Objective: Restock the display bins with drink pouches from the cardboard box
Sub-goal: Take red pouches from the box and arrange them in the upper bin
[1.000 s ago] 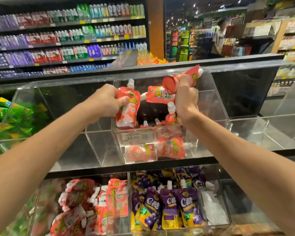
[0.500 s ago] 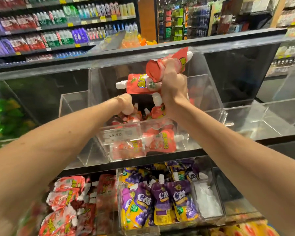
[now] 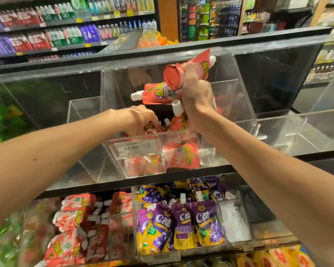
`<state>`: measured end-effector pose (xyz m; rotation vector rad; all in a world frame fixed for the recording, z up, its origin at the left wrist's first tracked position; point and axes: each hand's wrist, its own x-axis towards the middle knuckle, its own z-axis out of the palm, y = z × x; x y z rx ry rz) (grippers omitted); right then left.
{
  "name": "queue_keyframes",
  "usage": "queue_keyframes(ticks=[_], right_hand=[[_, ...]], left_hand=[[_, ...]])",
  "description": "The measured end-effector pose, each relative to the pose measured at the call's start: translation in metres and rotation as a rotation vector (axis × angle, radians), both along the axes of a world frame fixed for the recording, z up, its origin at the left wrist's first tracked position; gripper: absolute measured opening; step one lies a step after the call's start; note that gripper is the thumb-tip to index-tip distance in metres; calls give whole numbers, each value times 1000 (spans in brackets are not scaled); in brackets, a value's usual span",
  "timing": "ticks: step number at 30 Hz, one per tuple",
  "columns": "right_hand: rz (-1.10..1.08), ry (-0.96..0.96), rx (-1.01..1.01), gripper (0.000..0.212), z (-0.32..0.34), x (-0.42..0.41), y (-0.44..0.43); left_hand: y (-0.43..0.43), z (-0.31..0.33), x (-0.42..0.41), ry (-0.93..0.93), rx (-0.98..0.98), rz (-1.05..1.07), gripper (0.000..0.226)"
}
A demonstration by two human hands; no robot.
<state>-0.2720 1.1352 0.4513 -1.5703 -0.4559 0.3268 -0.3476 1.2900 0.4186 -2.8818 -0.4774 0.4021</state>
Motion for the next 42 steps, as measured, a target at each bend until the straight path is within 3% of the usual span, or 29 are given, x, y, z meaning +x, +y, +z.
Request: queue_keyframes(ticks=[5,7,9,12,14,16,18,21,25,28,31,36,39,42], right_hand=[[1,20,-48,39,5,-2,-4],[-11,45,-38,49,7,-4,-8],[-17,72,-65,55,10,-8,-11],[-34,198,-38,64,15,-10,-8],[-63,315,37,65,20,-13,-5],[-84,377,77,61,24,-15,-2],[-89,427,138,58,27,-16,0],[-92,417,135,58,25,-13,1],[-160,67,31,49,19,-6,-2],[-197,-255,40,41,16,0,-4],[-222,-455,-3,43,11,7,-5],[-318,-888,42,40,15,16,-24],[-225,-974,56,35,18,21,-38],[-116,-945,42,30,9,29,-51]], left_hand=[[0,-2,-3,-43,-28,53,44],[-5,8,-8,-52,-88,69,51],[-16,27,-19,-185,-416,113,57],[-38,44,-38,-265,-1090,139,62],[-44,39,-43,-334,-1285,139,56],[-47,34,-42,-412,-1332,141,57],[-50,31,-41,-418,-1296,124,60],[-54,25,-34,-555,-1086,108,33],[-45,16,-27,-641,-915,130,13],[-42,16,-20,-584,-825,213,11],[-39,16,-3,-531,-819,307,10],[-28,10,32,-600,-850,490,36],[-27,7,56,-610,-828,550,29],[-27,-5,73,-523,-583,556,32]])
